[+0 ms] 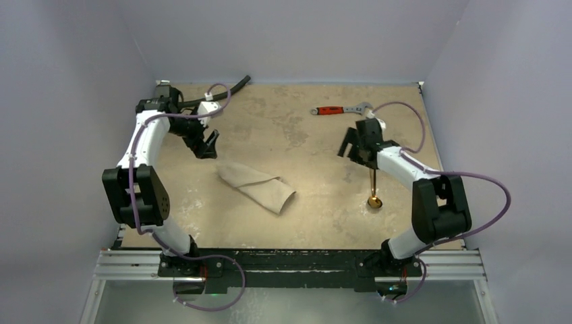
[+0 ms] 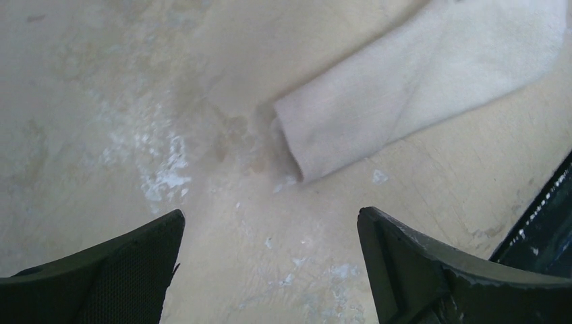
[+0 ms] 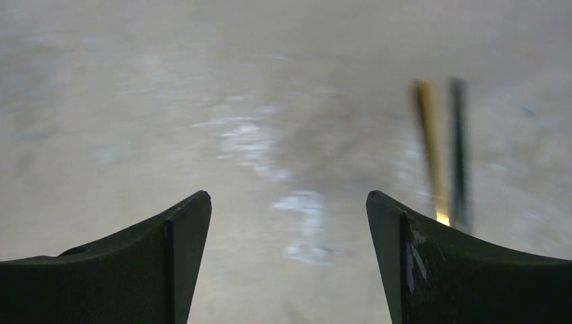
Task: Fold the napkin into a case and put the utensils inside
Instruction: Pick up the spoon from the center of the board.
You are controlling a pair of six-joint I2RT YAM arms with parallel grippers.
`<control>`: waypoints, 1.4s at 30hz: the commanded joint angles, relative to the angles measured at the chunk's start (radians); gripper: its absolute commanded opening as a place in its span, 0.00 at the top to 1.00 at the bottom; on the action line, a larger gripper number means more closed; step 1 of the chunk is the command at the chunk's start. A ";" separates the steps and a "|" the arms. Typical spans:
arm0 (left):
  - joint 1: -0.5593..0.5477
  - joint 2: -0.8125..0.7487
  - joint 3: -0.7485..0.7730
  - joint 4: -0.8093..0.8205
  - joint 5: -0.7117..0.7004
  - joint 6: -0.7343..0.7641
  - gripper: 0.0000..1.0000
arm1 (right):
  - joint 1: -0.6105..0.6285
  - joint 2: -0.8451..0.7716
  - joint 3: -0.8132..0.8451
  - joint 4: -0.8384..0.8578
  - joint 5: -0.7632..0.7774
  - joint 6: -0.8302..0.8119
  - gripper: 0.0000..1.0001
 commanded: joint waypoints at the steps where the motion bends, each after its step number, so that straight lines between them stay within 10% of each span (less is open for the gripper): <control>1: 0.099 0.033 0.088 0.075 0.036 -0.138 0.01 | -0.133 -0.058 -0.127 -0.037 0.069 0.072 0.12; 18: 0.114 0.070 0.147 0.050 0.001 -0.139 0.01 | -0.203 -0.018 -0.229 0.021 -0.019 0.057 0.16; 34: 0.115 0.061 0.125 0.098 0.007 -0.178 0.02 | -0.051 0.152 -0.183 0.142 -0.158 0.135 0.98; 42: 0.114 0.063 0.120 0.097 -0.004 -0.180 0.01 | 0.048 0.287 0.091 0.097 -0.080 0.131 1.00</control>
